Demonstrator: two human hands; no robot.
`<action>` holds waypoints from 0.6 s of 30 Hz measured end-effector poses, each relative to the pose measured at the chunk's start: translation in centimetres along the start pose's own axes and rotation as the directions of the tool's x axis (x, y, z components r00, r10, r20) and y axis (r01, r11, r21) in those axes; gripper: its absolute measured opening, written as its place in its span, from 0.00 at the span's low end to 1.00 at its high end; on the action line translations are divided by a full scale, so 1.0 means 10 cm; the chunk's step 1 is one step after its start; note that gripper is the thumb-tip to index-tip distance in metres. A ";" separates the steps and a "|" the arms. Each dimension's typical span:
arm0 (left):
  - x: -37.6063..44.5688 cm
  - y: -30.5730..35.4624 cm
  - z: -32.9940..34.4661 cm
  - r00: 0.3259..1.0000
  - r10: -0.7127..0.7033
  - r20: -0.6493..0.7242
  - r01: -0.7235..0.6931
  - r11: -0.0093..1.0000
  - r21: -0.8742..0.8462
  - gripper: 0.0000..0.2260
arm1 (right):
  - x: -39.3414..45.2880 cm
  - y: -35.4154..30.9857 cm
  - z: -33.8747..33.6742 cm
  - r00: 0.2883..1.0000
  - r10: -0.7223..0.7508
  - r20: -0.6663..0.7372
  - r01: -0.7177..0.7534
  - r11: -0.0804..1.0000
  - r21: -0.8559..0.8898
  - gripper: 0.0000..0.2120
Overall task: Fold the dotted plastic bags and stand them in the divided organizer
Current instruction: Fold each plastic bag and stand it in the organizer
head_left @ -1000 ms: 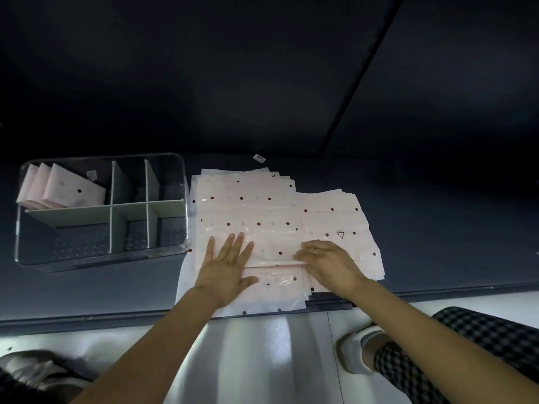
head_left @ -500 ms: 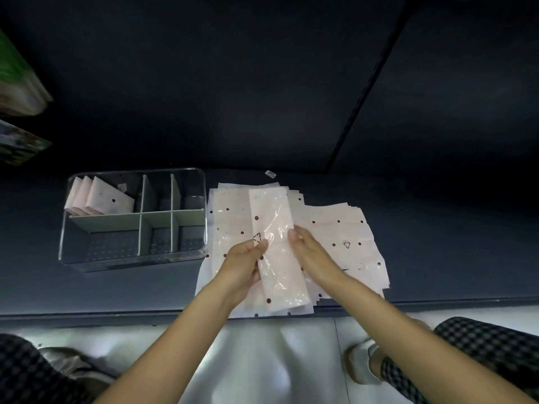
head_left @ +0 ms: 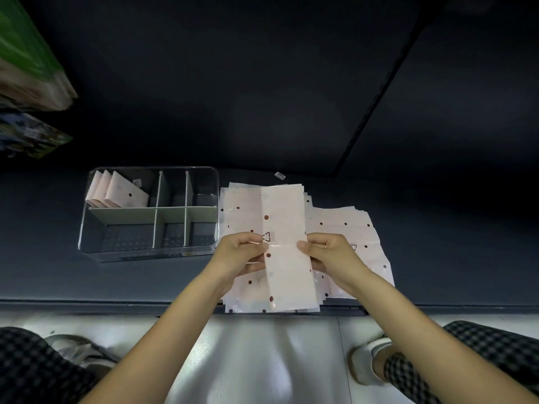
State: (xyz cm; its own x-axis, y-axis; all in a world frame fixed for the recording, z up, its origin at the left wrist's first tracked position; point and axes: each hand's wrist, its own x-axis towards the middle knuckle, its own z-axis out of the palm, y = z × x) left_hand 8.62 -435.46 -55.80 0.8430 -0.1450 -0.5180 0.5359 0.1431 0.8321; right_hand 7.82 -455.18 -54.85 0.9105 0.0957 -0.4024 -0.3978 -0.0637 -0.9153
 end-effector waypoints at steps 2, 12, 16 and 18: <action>-0.01 0.03 -0.02 0.998 0.057 0.020 -0.057 0.998 -0.009 0.03 | -0.01 -0.02 -0.03 0.999 0.008 0.050 -0.011 0.998 0.058 0.05; -0.04 0.13 -0.16 0.970 0.189 0.150 -0.180 0.981 -0.072 0.15 | -0.05 -0.16 0.07 0.990 -0.137 0.042 0.131 0.985 0.109 0.14; -0.02 0.09 -0.11 0.993 0.047 0.109 -0.026 0.983 -0.183 0.08 | -0.06 -0.17 0.11 0.973 -0.232 -0.007 0.232 0.972 -0.043 0.16; -0.03 0.06 -0.07 0.992 -0.010 0.127 0.029 0.989 -0.147 0.10 | -0.06 -0.16 0.12 0.963 -0.268 -0.009 0.266 0.959 -0.095 0.16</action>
State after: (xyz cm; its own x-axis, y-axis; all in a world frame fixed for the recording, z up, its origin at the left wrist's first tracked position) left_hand 8.75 -434.61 -55.31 0.8249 -0.2697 -0.4969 0.5609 0.2813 0.7786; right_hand 7.77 -453.91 -53.12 0.9848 0.1001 -0.1422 -0.1288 -0.1299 -0.9831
